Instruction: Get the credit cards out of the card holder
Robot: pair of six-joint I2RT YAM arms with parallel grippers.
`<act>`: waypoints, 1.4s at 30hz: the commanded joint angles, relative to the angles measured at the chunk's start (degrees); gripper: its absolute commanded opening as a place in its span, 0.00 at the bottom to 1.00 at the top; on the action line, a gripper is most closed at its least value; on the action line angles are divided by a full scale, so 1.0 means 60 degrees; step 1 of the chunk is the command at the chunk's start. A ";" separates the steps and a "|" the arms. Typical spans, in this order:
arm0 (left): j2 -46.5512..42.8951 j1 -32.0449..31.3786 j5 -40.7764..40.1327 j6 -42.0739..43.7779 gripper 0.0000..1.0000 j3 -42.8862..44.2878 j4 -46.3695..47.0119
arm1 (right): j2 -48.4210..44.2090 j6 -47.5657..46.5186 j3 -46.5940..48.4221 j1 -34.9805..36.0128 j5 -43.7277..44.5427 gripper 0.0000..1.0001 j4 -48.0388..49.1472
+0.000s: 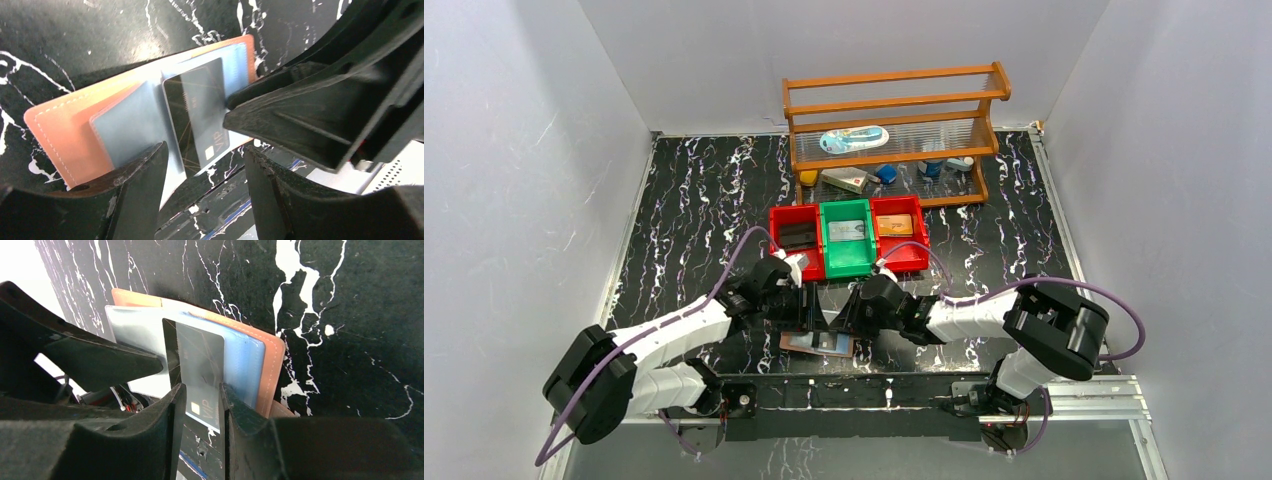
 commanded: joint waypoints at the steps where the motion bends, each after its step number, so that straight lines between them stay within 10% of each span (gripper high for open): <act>1: -0.0016 -0.0024 -0.0094 -0.0240 0.57 -0.0352 0.0233 | -0.0103 0.0011 -0.0192 0.0013 0.0650 0.39 -0.1007; 16: 0.0682 0.0412 0.1140 -0.0838 0.34 -0.1327 0.2132 | 0.0280 -0.0010 -0.0274 0.0006 0.0141 0.35 -0.0343; 42: -0.0509 0.0643 0.0925 -0.0289 0.00 -0.1149 0.1071 | -0.0317 -0.0219 -0.0354 0.0006 0.0320 0.35 -0.0136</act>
